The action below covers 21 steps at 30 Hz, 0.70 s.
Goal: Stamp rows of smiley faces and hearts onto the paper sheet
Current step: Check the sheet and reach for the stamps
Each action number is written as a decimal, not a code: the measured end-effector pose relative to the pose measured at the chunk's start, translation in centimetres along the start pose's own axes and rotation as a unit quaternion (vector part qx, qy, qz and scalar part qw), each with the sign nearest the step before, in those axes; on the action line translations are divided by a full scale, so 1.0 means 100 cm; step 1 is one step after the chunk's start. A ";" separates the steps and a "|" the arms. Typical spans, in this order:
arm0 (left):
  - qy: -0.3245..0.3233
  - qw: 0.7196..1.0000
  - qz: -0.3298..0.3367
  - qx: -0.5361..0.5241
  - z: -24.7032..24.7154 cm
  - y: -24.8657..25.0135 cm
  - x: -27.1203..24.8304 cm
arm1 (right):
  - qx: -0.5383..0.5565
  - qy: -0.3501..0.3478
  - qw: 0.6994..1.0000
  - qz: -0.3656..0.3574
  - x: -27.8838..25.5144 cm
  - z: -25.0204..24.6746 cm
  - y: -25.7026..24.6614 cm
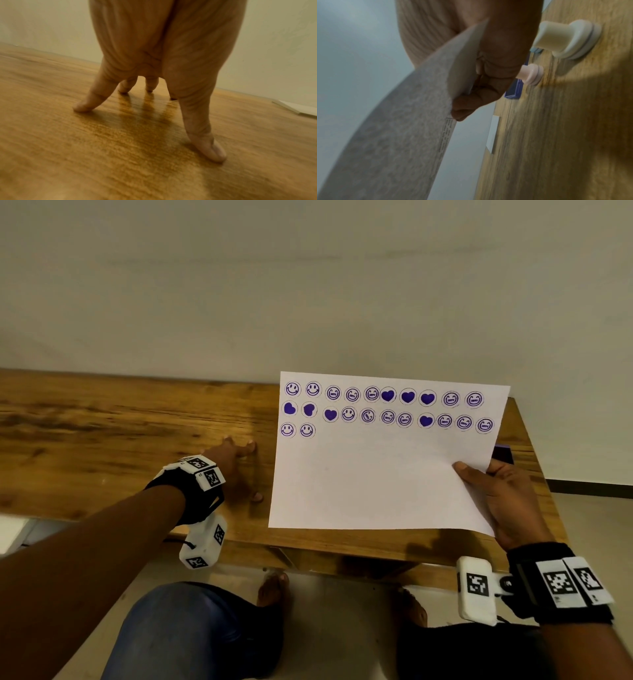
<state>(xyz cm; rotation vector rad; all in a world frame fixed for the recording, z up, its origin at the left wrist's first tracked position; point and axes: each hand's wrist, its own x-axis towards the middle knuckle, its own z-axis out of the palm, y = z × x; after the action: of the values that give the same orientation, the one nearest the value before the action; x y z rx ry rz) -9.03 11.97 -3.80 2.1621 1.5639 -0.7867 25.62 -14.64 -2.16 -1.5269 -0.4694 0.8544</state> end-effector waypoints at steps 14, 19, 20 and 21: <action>-0.016 1.000 -0.010 -0.025 -0.005 0.002 -0.013 | -0.383 0.028 0.919 -0.092 -0.017 0.036 0.021; -0.019 0.999 -0.006 -0.035 -0.007 0.003 -0.014 | -0.493 0.060 0.864 -0.083 -0.019 0.037 0.017; -0.021 0.999 -0.005 -0.037 -0.007 0.004 -0.014 | -0.523 0.078 0.845 -0.082 -0.019 0.036 0.015; -0.022 0.999 -0.005 -0.040 -0.007 0.004 -0.013 | -0.548 0.092 0.826 -0.090 -0.020 0.035 0.013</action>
<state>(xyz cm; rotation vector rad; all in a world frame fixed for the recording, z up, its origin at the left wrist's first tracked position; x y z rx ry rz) -8.77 11.30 -2.46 2.0696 1.5576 -0.7566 21.48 -13.97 -2.76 -2.5245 -1.0487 0.2202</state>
